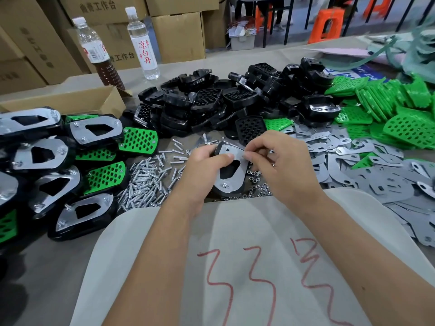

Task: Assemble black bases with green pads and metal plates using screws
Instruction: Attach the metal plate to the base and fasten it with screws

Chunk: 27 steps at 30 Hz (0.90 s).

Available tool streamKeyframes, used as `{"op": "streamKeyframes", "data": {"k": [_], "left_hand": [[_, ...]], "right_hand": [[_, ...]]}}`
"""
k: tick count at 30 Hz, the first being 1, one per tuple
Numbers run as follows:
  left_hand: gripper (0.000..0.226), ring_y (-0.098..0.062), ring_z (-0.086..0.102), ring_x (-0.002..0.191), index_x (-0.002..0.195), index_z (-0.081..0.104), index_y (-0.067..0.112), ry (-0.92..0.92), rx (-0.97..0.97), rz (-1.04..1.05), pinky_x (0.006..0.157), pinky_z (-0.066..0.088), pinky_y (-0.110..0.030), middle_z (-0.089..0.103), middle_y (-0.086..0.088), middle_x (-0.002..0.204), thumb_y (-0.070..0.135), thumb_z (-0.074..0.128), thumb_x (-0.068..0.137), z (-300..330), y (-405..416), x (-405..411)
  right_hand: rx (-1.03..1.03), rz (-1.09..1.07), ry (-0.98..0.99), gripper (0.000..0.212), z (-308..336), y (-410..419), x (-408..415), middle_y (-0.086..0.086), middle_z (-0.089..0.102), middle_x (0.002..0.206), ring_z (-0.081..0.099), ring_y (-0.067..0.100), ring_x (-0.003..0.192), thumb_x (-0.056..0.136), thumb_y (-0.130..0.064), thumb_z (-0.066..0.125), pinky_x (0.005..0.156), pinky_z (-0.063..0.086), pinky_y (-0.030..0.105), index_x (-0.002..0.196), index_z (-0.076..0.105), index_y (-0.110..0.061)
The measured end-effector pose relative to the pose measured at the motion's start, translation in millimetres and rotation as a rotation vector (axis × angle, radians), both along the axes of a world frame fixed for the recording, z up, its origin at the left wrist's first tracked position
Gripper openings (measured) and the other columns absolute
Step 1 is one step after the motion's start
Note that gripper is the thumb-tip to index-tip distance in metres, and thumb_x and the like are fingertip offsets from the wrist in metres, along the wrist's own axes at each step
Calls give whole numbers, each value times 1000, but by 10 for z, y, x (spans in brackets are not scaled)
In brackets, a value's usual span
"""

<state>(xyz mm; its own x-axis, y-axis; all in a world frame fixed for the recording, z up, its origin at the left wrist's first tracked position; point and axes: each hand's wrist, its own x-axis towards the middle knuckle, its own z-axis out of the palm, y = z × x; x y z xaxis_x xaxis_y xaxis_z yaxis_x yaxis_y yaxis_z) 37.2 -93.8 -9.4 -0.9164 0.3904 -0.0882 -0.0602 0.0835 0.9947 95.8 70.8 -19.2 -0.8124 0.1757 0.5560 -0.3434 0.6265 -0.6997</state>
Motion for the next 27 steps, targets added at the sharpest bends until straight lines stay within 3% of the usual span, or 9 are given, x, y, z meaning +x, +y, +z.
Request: {"op": "streamKeyframes", "data": {"k": [3,7,12,16,19,23,27], "left_hand": [[11,-16,67,70,99,72,4,15,-8,-11,62,52,-27,73,-2,80,9,63,97,-9,0,5],[30,-22,65,72,99,70,-1,-2,3,-12,67,51,-34,71,-7,82,22,67,81,-7,9,8],[31,-22,66,70,95,71,2,-25,0,-19,67,52,-35,72,-7,81,26,66,77,-18,-6,-1],[14,-18,68,69,87,75,15,-10,24,-54,63,53,-29,73,-3,79,23,65,83,-29,-6,1],[18,-16,68,68,89,75,13,-16,78,-40,58,53,-24,73,-3,79,24,64,80,-17,2,11],[26,-19,67,74,98,74,5,5,170,0,64,52,-30,74,-7,84,22,64,82,-11,106,87],[29,-18,66,75,99,74,3,30,217,28,62,52,-27,72,-6,83,23,63,80,-19,241,161]], "right_hand": [[98,31,20,9,22,34,7,0,63,84,64,25,74,91,-3,74,70,54,47,86,73,-10],[140,53,30,9,41,61,16,0,66,85,65,20,74,90,-2,75,70,54,42,86,75,-10],[134,70,33,9,35,77,21,-3,69,85,66,14,76,88,-2,78,70,56,39,88,78,-10],[-26,75,-27,9,9,92,10,0,67,88,64,21,79,88,-5,80,68,58,45,91,81,-13],[-171,114,-51,11,5,68,10,0,67,88,65,22,74,89,-4,79,63,60,43,93,82,-14],[-436,122,-50,8,16,75,12,2,73,81,63,19,61,85,-8,84,55,55,29,84,80,-16],[-543,86,-20,15,-1,95,2,13,67,75,61,21,64,81,-11,87,52,53,28,77,74,-18]]}}
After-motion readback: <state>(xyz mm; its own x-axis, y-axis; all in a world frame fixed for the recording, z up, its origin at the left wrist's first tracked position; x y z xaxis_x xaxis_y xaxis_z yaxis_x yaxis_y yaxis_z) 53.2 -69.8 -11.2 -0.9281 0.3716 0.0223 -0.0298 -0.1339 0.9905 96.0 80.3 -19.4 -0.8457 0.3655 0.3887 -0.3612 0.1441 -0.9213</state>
